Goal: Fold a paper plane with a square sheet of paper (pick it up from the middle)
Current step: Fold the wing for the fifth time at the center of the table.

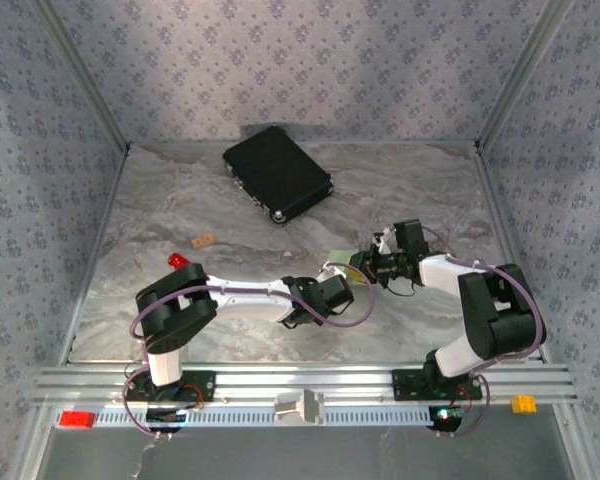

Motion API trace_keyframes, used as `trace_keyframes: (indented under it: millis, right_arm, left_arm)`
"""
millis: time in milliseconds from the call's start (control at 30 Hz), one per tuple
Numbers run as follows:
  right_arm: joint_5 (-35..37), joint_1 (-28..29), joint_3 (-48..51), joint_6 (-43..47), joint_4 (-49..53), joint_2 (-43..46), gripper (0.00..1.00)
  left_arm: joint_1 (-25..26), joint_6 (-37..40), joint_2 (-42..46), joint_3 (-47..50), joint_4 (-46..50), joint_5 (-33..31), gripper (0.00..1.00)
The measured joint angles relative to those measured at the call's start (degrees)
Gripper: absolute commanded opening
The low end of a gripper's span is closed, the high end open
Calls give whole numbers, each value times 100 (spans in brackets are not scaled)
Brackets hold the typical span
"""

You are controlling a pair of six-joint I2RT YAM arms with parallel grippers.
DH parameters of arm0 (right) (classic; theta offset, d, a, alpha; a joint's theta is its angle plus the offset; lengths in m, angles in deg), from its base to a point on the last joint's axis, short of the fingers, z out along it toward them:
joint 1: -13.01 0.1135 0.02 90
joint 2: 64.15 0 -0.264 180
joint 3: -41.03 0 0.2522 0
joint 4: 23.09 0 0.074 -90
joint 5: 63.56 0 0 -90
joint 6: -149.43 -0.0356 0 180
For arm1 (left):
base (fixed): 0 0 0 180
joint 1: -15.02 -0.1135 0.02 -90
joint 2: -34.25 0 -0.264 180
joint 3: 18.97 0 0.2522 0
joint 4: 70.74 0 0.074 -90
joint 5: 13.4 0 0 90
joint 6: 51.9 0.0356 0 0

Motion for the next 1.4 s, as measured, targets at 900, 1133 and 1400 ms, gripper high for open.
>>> trace_keyframes:
  millis: [900, 1133, 1400]
  right_arm:
    - [940, -507, -313, 907, 1884, 905, 44]
    - [962, -518, -236, 907, 1915, 973, 45]
    - [944, -518, 59, 907, 1921, 1036, 45]
  left_arm:
    - [-439, -190, -219, -179, -308, 1609, 14]
    - [-636, -195, -258, -234, -387, 2149, 15]
    - [-767, -197, -332, -308, -463, 2586, 14]
